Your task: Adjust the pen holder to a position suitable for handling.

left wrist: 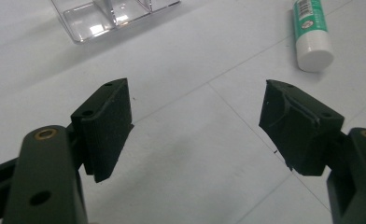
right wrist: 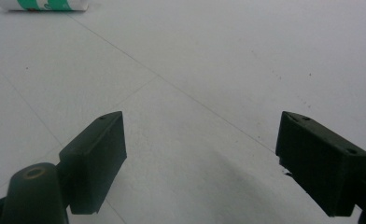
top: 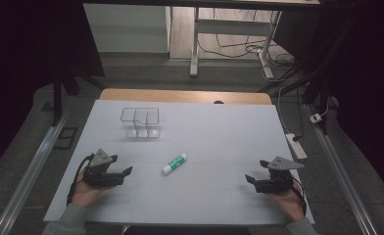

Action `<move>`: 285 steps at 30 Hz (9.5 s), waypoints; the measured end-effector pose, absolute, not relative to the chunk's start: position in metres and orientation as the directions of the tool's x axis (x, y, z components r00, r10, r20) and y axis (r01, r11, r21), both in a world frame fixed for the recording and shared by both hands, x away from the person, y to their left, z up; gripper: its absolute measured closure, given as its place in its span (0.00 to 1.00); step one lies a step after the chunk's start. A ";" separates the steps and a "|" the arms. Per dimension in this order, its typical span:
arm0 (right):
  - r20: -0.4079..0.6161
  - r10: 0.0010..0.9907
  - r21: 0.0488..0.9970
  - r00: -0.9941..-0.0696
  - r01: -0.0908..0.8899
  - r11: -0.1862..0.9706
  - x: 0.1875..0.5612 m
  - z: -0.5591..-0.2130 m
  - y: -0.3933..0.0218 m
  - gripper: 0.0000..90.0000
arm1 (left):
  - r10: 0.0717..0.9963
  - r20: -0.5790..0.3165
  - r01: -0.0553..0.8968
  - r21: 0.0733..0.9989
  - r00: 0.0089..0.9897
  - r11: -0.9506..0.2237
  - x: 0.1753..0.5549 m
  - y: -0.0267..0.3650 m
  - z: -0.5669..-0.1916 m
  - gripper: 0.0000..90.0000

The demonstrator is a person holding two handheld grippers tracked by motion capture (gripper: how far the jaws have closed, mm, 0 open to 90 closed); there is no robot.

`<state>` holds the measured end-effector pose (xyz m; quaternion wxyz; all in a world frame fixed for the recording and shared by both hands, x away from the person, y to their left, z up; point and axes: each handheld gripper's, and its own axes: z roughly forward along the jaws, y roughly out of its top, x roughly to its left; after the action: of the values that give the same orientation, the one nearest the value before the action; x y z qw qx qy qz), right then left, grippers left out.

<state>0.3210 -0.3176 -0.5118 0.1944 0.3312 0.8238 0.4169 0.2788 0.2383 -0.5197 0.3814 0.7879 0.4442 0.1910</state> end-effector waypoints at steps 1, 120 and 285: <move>-0.042 0.709 0.816 -0.704 0.385 0.431 0.321 -0.512 -0.318 0.17 | 0.847 -0.033 0.555 0.769 0.530 -0.318 0.280 0.238 -0.519 0.28; -0.050 0.701 0.792 -0.711 0.400 0.462 0.316 -0.517 -0.319 0.21 | 0.897 -0.073 0.586 0.780 0.437 -0.222 0.434 0.262 -0.522 0.99; -0.068 0.689 0.803 -0.721 0.371 0.467 0.311 -0.512 -0.318 0.21 | 0.648 -0.071 0.520 0.665 0.758 -0.536 0.337 0.148 -0.474 0.35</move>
<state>0.3107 -0.3176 -0.5124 0.1958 0.3179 0.8337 0.4068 0.3374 0.1477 -0.4740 0.3459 0.8715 0.3351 0.0925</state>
